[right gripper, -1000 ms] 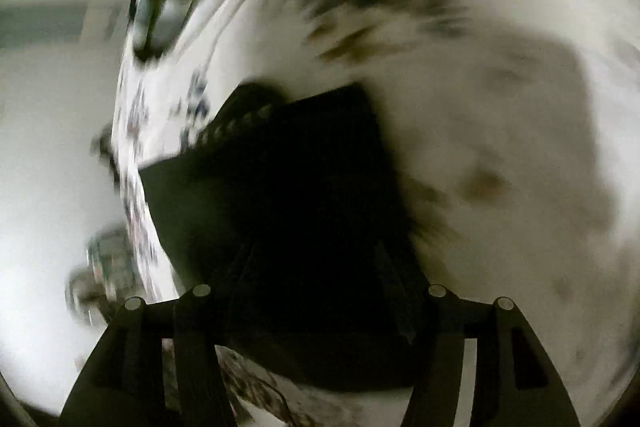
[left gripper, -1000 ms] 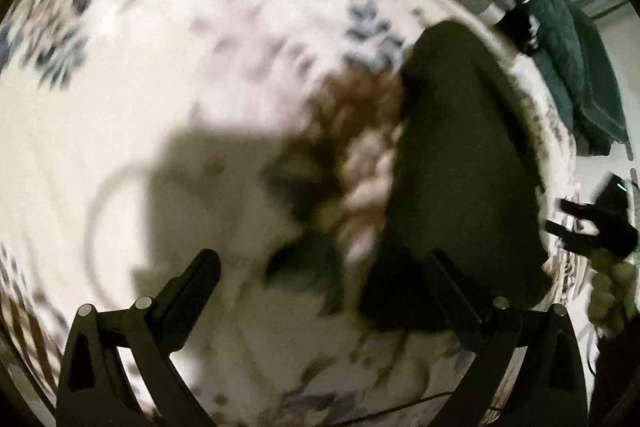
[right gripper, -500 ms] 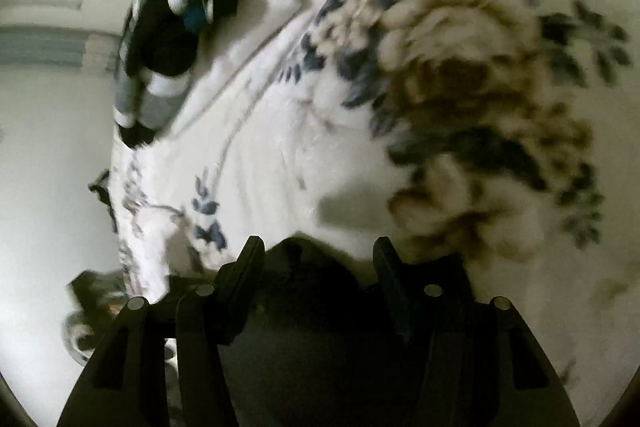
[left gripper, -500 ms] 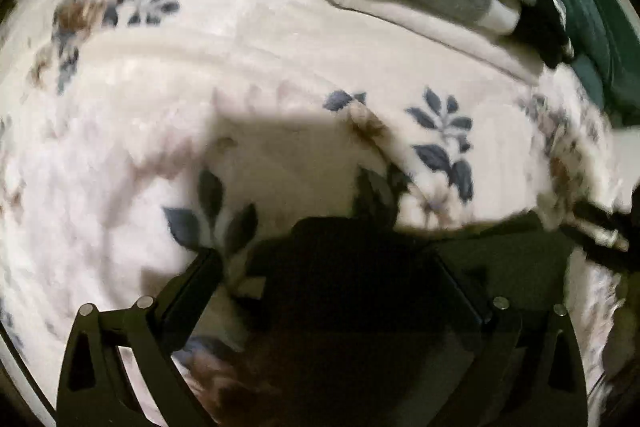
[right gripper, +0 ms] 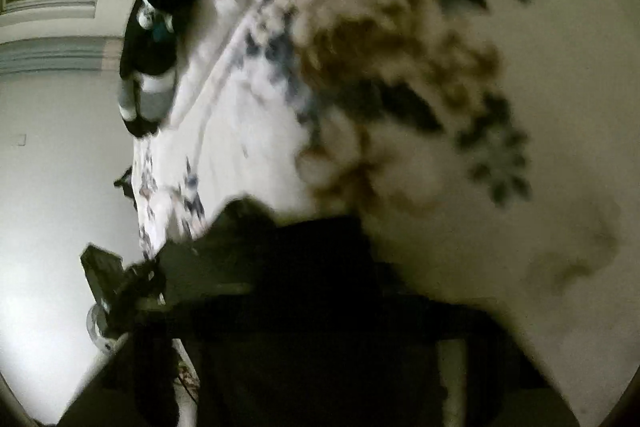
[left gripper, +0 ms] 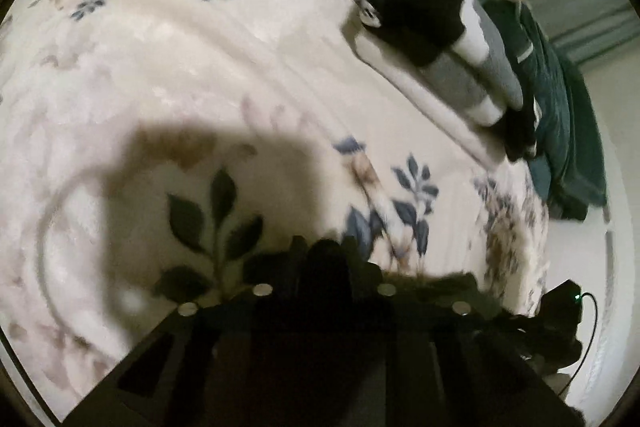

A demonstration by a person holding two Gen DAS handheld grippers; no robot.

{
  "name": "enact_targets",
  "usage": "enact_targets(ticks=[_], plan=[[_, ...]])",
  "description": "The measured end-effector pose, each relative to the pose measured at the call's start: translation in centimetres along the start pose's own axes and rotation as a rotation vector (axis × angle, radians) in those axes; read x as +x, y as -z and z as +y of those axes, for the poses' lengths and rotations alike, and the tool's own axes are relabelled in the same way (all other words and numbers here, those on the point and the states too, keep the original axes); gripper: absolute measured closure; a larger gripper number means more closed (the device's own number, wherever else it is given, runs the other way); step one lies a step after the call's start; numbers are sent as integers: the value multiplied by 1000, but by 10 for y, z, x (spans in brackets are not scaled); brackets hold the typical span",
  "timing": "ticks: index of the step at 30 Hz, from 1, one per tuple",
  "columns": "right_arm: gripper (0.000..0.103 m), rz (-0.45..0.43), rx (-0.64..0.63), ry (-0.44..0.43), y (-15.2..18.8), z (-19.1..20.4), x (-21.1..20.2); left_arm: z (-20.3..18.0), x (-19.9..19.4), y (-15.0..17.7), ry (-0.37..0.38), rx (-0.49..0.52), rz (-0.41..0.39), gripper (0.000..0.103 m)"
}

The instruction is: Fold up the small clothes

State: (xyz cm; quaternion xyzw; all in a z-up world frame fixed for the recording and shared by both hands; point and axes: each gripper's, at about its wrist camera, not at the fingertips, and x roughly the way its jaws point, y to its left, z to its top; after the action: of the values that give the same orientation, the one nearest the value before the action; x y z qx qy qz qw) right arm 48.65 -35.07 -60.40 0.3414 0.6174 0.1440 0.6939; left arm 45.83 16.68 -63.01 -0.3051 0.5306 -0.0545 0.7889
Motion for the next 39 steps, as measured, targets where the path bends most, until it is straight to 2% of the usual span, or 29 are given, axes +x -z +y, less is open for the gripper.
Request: enact_targets(ticks=[2,6,10,12,13,14,15,16,17,19,20,21,22,23,24,26,28,30,32,33,34,35,36,37,38,39], plan=[[94,-67,13,-19,-8,10,-4,4,-3,0,-1,2,-2,90],[95,-162,34,33,-16,17,-22,6,-13,-1,7,-4,-29,91],[96,-113,20,141,-22,20,-5,11,-18,-3,27,-37,-59,90],[93,-59,-12,159,-23,24,3,19,-17,-5,66,-96,-33,89],[93,-39,-9,152,-23,23,3,24,-17,-6,84,-130,-24,83],[88,-22,-3,149,-24,23,4,27,-18,-6,89,-148,-26,76],[73,-7,4,147,-24,22,5,29,-20,-6,99,-154,-30,56],[65,6,13,131,-25,20,4,31,-21,-5,110,-160,-32,42],[49,14,23,110,-24,17,3,33,-21,-4,141,-169,-31,42],[46,42,48,73,-23,10,6,29,-13,-3,151,-135,19,44],[46,57,51,73,-22,7,6,19,-7,-1,119,-70,43,47],[46,77,51,72,-21,6,10,12,-5,1,90,-14,39,86],[47,74,41,67,-19,7,11,4,-2,3,56,35,41,91],[70,43,24,74,-17,10,8,-2,-4,4,29,67,23,92],[96,30,17,80,-16,13,8,-3,-8,3,35,67,2,93],[96,-38,50,95,-14,10,-5,3,-18,2,73,19,-45,95],[97,-114,104,99,-12,0,-24,16,-13,0,122,-69,-31,95],[97,-87,101,116,-13,-2,-19,32,-1,-1,165,-172,-11,95],[96,-55,82,162,-11,1,-8,46,10,-4,197,-266,37,90],[90,-24,93,156,-11,0,-5,47,9,-5,204,-279,43,90],[86,19,114,136,-10,-1,-5,46,3,-7,201,-267,42,82],[78,47,125,126,-8,-2,-7,42,-5,-8,185,-237,37,76],[62,70,131,122,-1,-3,-17,37,-13,-7,164,-198,34,62],[51,84,134,132,6,-5,-27,31,-26,-4,127,-143,33,46],[42,93,137,137,13,-6,-31,27,-36,1,101,-109,28,43],[41,104,146,141,24,-11,-40,24,-47,9,77,-79,18,43]])
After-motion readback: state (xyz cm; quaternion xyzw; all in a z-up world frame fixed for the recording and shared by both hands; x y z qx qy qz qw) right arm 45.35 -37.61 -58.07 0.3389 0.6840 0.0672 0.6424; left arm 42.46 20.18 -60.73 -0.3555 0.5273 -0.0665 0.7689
